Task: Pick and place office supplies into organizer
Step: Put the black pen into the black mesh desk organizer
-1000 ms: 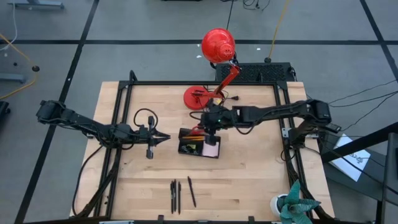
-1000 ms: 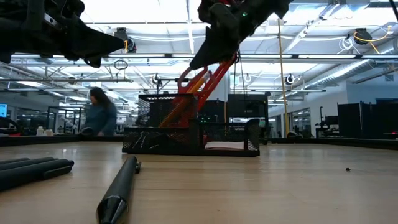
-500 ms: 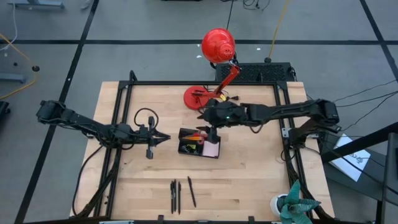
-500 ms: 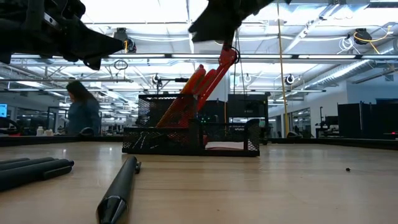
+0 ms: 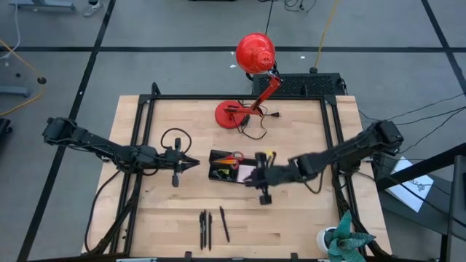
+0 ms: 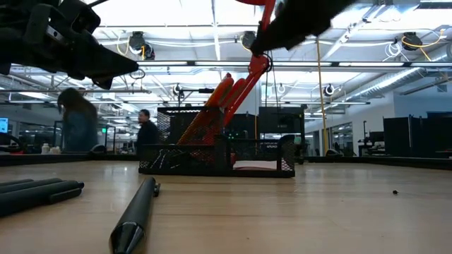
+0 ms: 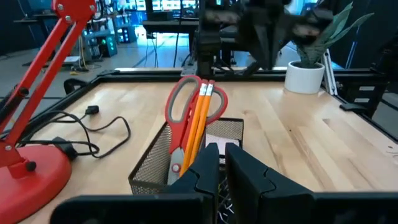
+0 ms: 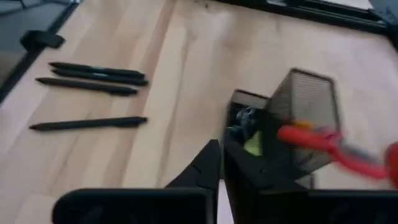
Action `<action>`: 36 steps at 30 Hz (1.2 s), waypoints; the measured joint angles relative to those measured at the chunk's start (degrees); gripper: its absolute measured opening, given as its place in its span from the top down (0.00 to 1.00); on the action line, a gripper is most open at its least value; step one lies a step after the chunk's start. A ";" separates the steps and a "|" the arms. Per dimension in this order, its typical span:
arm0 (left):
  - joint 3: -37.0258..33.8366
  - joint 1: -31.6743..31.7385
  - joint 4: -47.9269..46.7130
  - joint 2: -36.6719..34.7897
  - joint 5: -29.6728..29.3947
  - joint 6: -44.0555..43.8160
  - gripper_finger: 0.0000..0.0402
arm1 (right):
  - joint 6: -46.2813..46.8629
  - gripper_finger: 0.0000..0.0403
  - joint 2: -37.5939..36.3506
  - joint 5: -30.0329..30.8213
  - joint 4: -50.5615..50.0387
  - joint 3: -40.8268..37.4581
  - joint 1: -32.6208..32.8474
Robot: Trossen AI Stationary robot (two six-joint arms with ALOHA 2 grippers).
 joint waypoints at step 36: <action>0.00 -0.10 1.10 0.00 -3.50 -4.70 0.91 | 20.77 1.00 15.87 -1.03 27.58 -17.07 -2.70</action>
